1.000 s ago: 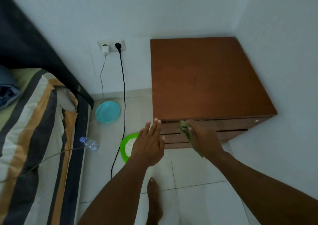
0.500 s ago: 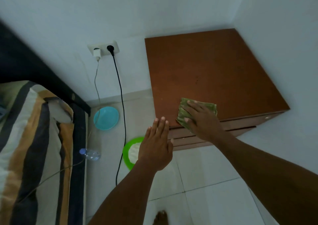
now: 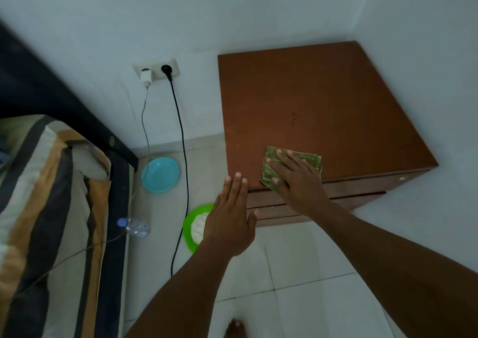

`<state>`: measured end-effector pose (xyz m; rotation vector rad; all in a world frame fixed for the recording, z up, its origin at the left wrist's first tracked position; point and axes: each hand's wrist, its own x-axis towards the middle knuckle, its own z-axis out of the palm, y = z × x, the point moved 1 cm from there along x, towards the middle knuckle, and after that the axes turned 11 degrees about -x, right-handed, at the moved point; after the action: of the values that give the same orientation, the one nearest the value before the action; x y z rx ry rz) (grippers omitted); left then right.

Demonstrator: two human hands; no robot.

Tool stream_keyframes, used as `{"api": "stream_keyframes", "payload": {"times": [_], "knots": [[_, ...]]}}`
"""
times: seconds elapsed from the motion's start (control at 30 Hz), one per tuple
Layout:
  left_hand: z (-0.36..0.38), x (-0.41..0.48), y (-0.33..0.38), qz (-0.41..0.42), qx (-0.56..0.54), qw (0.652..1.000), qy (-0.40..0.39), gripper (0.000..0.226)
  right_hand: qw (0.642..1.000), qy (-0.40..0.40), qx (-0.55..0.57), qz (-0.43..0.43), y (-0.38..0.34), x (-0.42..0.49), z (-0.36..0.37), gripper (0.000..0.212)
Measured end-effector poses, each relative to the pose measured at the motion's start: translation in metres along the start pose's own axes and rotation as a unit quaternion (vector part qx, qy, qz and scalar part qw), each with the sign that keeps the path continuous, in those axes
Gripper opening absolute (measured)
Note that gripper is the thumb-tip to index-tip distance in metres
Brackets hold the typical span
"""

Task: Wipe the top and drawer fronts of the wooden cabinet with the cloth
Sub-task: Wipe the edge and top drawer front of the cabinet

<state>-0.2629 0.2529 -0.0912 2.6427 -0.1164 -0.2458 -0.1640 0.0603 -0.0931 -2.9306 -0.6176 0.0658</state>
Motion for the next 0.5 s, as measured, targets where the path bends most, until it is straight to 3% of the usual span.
{"api": "stream_keyframes", "payload": {"times": [0.23, 0.5], "knots": [[0.009, -0.001, 0.0, -0.004, -0.008, 0.999, 0.049, 0.072, 1.0, 0.006, 0.002, -0.02, 0.004, 0.001, -0.004, 0.044], [0.03, 0.003, -0.014, 0.049, -0.004, 0.982, 0.182, 0.067, 0.998, 0.062, -0.017, -0.028, -0.001, 0.006, 0.003, 0.044]]}}
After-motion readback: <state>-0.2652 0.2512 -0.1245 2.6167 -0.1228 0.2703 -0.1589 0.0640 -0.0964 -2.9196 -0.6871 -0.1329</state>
